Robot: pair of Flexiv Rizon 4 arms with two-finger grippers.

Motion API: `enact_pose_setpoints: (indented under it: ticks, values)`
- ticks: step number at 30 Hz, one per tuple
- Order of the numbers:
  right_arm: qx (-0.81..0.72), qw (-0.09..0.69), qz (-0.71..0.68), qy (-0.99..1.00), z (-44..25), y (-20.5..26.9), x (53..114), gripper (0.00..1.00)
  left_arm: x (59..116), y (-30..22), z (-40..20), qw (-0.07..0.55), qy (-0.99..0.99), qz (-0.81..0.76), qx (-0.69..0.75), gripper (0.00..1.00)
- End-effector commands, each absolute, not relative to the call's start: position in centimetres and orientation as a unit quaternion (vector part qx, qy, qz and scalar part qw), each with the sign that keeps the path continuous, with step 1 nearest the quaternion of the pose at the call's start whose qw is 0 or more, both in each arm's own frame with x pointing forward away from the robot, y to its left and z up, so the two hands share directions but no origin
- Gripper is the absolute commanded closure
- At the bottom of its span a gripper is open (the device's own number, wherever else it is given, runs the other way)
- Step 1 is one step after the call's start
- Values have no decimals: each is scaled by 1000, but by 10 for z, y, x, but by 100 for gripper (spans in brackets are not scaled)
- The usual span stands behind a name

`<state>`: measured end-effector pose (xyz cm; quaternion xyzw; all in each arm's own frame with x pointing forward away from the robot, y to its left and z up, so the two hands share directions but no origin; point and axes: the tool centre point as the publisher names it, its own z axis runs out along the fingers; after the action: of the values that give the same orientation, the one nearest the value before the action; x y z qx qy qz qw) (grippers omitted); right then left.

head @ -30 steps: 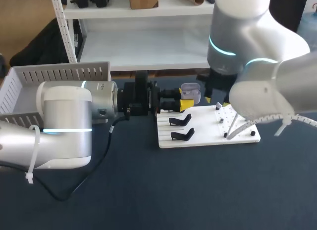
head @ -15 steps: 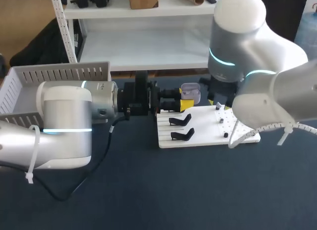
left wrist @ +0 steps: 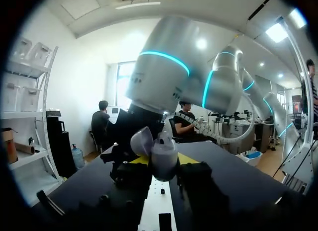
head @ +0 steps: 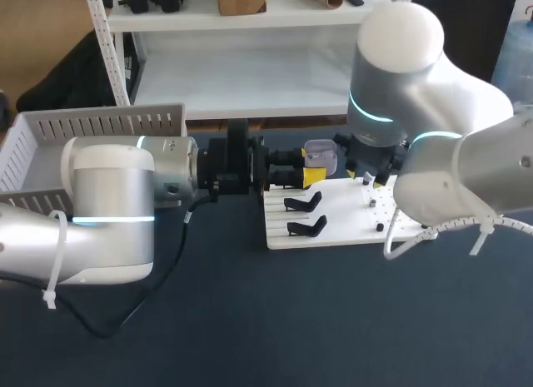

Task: Pick up each earbud case from the left stands, insert the matching earbuds, close the lid, and place the case in the box.

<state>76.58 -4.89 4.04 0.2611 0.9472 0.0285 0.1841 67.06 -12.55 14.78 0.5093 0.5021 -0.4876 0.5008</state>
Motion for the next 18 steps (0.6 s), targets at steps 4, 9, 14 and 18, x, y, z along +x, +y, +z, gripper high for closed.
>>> enact_pose_setpoints:
  ticks: [4, 9, 14, 18]
  values:
    - [260, 181, 32, 948, 36, -50, 773, 58, 671, -126, 147, 502, 501, -487, 508, 100]
    - [257, 179, 32, 949, 35, -52, 776, 58, 671, -126, 147, 502, 501, -487, 508, 100]
    - [254, 178, 32, 950, 33, -50, 779, 59, 671, -126, 147, 502, 501, -487, 508, 100]
    - [255, 175, 33, 950, 30, -49, 781, 61, 671, -126, 147, 502, 501, -487, 508, 100]
